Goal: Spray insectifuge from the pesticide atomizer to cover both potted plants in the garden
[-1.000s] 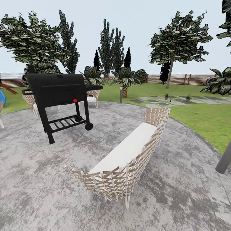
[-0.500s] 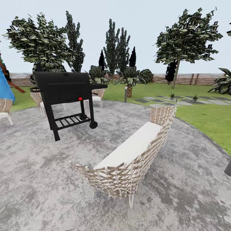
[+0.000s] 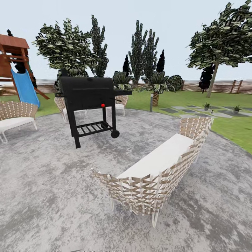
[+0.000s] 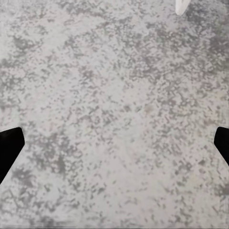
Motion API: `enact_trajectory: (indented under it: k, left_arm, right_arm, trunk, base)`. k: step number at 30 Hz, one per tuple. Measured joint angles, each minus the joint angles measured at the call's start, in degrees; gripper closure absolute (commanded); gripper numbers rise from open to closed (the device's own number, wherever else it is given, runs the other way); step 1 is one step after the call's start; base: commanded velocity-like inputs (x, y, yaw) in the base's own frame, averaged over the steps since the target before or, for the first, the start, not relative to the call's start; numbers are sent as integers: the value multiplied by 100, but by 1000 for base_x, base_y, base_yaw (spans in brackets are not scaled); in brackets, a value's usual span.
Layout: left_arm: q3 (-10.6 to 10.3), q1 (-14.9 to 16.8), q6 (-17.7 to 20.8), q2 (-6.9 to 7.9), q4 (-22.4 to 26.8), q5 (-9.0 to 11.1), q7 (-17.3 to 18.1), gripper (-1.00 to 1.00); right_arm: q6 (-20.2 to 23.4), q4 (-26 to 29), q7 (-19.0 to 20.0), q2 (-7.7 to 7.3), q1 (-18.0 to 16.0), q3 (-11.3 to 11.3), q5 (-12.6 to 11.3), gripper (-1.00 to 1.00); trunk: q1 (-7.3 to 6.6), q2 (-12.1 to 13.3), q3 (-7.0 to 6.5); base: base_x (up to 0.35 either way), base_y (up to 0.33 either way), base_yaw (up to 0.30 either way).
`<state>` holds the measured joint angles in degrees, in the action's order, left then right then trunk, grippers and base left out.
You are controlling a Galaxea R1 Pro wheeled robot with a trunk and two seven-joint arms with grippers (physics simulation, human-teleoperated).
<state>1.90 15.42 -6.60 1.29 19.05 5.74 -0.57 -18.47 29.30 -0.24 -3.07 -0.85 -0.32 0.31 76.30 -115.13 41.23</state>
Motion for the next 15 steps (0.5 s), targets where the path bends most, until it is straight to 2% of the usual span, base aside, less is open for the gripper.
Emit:
enact_trajectory:
  k: [15]
  left_arm:
    - [-8, 0, 7, -12, 0, 0, 0, -100]
  right_arm:
    - [0, -1, 0, 0, -1, 0, 0, -100]
  trunk:
    - [330, -602, 269]
  base:
    - [0, 0, 273]
